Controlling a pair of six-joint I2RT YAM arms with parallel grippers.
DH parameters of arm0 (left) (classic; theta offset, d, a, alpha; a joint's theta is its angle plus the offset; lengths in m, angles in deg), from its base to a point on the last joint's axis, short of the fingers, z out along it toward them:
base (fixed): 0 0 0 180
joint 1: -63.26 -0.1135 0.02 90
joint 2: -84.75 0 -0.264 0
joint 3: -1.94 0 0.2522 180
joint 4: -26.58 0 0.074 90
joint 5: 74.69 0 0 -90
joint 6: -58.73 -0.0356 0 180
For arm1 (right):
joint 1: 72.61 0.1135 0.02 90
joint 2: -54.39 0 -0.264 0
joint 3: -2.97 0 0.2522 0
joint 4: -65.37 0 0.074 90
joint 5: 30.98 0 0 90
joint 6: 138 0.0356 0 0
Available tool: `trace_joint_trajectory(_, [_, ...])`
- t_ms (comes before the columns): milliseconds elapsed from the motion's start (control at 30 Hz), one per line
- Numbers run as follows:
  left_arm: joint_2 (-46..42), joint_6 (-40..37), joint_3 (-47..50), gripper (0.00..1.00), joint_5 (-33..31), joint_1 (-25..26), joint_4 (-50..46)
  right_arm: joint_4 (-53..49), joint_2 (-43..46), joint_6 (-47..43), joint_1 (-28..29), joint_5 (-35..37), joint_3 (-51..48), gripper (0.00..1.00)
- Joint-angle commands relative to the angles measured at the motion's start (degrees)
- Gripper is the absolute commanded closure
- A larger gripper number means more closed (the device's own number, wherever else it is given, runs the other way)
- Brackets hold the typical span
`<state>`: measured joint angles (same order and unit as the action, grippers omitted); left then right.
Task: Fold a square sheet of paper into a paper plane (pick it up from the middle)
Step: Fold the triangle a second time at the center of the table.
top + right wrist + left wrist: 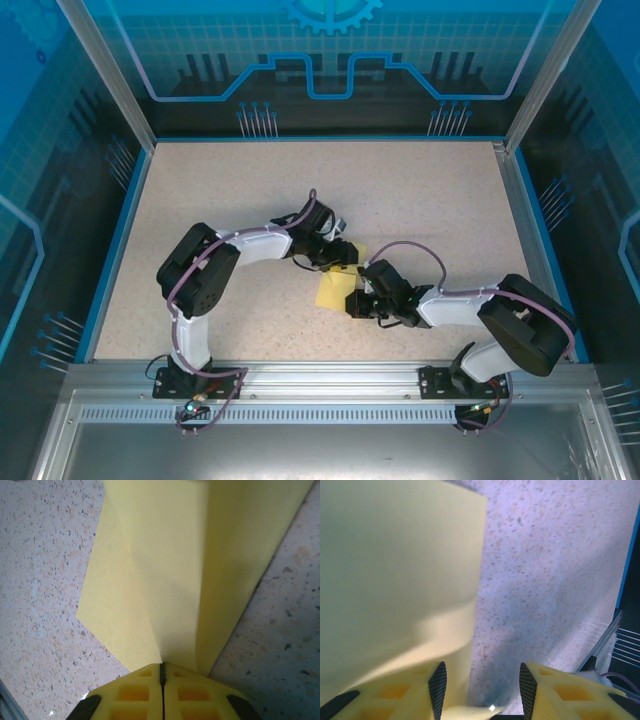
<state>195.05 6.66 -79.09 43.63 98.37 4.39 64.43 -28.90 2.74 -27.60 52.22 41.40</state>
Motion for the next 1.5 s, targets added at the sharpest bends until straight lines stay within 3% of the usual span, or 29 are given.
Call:
trace_joint_trajectory(0, [-5.2, -2.7, -0.6, 0.54, 0.3, -0.1, -3.9, -7.5, -2.4, -1.1, 1.2, 2.1, -1.1, 0.94])
trace_joint_trajectory(333, [-13.0, 1.1, 12.4, 0.56, 4.1, 1.3, 1.4, -7.4, -2.0, -1.6, 1.2, 1.8, -0.6, 0.94])
trace_joint_trajectory(600, [-9.5, 5.5, 17.1, 0.65, 6.2, 2.5, 10.5, -8.0, -1.6, -1.9, 1.3, 1.8, -0.2, 0.94])
trace_joint_trajectory(867, [-4.7, 7.7, 17.5, 0.66, 6.9, 3.2, 14.9, -9.0, -0.7, -1.8, 1.5, 2.5, -0.3, 0.94])
trace_joint_trajectory(1067, [-3.0, 7.7, 17.3, 0.67, 6.1, 3.2, 14.7, -9.2, -0.8, -1.8, 1.6, 2.6, 0.0, 0.95])
trace_joint_trajectory(1467, [-1.1, 2.3, 13.5, 0.68, -3.2, 2.7, 5.8, -11.3, -0.9, -2.3, 2.0, 3.5, 0.2, 0.95])
